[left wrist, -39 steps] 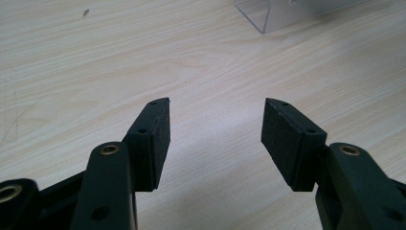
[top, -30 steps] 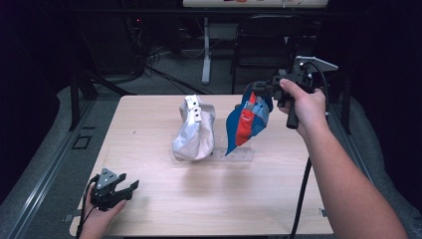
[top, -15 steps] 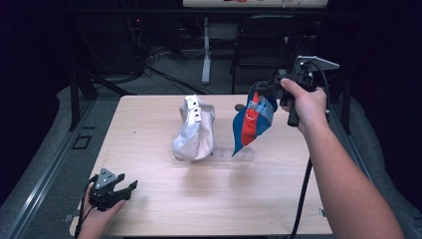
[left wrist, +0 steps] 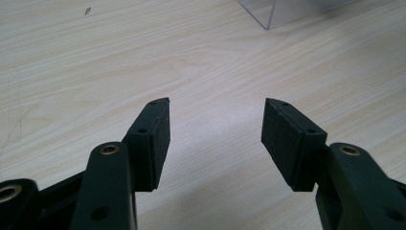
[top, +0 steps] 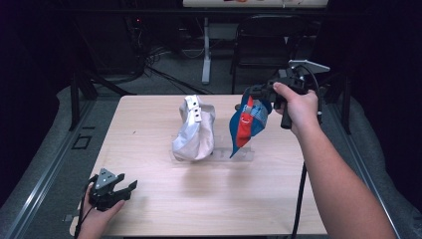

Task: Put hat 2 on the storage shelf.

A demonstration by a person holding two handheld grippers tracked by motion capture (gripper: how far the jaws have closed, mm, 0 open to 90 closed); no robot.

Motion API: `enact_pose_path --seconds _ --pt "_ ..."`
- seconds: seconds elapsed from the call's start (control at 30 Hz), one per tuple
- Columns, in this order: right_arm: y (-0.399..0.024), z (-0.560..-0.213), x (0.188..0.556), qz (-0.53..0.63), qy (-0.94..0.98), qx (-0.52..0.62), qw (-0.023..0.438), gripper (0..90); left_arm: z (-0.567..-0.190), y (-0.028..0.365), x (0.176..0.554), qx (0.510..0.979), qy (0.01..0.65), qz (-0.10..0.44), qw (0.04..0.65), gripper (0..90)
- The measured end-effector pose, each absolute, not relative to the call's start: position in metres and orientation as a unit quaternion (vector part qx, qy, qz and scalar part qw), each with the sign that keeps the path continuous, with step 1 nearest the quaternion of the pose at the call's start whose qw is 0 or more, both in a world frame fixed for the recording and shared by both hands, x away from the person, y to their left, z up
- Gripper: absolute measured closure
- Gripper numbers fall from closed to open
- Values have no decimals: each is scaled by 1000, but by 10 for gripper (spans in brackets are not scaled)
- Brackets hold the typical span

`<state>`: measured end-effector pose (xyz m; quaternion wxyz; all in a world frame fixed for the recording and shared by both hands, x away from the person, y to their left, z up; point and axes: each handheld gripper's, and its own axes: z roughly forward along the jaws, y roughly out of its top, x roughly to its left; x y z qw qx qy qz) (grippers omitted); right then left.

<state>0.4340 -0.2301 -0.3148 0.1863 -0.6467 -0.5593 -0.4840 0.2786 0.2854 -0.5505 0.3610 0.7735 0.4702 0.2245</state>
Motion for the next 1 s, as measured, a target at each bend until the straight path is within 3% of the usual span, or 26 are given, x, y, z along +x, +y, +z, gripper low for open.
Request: enact_pose_path --seconds 0.4,1.0 --pt "-227 -344 431 -465 -565 -652 198 779 -551 285 278 775 469 225 360 441" --pt "-232 -347 425 -456 -573 -655 187 775 -551 285 278 775 469 224 358 442"
